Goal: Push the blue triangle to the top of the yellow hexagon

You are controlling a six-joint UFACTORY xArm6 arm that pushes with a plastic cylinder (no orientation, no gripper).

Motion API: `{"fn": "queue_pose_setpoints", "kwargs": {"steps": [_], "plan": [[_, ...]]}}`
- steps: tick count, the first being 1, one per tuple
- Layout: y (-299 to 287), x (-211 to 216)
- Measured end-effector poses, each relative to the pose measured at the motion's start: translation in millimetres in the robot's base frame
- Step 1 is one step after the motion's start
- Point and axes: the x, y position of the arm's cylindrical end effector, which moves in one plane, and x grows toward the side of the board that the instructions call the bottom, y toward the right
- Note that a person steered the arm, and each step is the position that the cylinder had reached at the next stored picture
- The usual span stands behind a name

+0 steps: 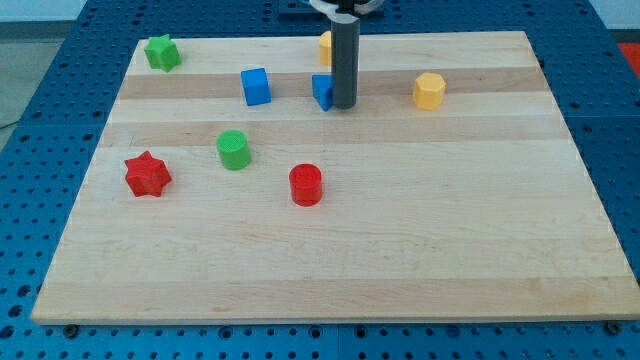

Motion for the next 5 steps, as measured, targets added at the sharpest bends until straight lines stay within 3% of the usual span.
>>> {"fn": "queue_pose_setpoints", "kwargs": {"steps": [3, 4, 5], "plan": [[-97.7, 19.9], [-93.5, -8.0], [-33.3, -14.2]]}}
